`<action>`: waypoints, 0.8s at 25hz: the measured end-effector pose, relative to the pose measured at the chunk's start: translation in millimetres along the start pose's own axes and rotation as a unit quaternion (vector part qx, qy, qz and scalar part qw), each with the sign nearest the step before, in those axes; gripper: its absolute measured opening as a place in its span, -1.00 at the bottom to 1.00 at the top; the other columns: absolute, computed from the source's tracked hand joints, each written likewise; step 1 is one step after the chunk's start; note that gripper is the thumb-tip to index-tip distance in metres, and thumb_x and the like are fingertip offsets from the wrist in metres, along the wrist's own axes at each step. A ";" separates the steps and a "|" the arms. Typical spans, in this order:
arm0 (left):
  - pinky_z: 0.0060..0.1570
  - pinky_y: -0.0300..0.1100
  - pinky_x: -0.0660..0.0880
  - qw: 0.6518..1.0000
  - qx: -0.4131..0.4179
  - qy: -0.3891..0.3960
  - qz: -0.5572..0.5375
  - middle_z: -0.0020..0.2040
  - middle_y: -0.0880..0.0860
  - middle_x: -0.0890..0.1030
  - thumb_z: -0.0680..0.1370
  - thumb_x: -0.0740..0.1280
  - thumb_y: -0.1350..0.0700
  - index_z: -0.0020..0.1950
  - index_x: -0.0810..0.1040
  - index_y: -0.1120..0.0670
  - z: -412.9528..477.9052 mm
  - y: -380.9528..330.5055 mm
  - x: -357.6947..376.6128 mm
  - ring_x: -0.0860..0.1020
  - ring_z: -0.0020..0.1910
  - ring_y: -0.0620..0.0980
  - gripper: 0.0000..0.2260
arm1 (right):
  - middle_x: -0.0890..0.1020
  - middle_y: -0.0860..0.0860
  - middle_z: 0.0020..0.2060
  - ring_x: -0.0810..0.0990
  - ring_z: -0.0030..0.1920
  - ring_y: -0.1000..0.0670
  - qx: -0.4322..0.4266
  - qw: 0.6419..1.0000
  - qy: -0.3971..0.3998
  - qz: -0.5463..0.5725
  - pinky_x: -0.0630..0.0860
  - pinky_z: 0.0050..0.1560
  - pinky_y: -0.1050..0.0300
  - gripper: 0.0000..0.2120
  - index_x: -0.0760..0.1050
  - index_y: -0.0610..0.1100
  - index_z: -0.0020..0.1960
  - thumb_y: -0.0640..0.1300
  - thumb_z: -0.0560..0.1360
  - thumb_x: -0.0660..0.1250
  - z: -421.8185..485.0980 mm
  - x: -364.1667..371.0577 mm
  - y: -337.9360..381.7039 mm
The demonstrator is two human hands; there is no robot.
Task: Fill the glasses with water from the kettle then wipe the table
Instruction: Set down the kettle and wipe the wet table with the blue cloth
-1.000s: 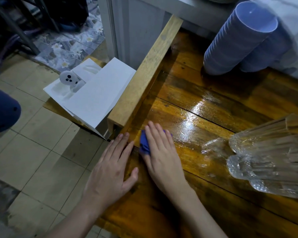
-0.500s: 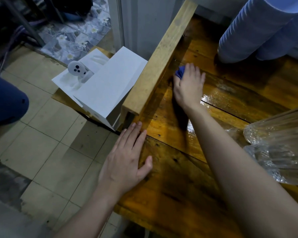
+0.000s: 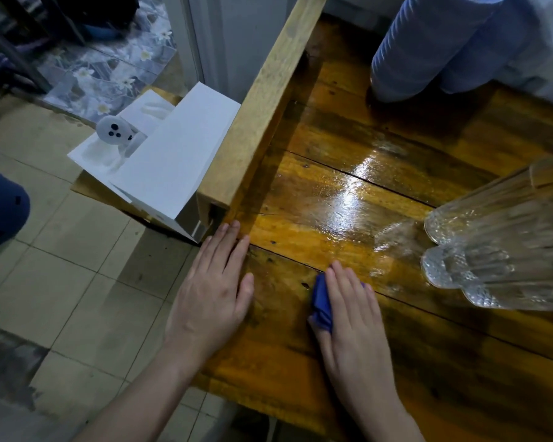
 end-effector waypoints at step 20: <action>0.50 -0.16 0.04 0.999 0.017 -0.024 -0.024 0.52 0.11 0.28 0.60 0.05 0.09 0.48 0.32 0.17 2.3 0.1 -0.6 0.18 0.52 0.03 -0.55 | 0.14 -0.04 0.58 0.07 0.58 -0.03 -0.039 0.999 0.012 -0.018 -0.08 0.56 0.01 -0.35 0.09 -0.13 0.59 0.15 0.60 0.10 -0.8 -1.5 -24.5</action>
Point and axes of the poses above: each hand's wrist, its own z-axis towards the middle knuckle, its own x-axis out of the palm, y = z × x, the point moved 1 cm from there along z, towards the middle knuckle
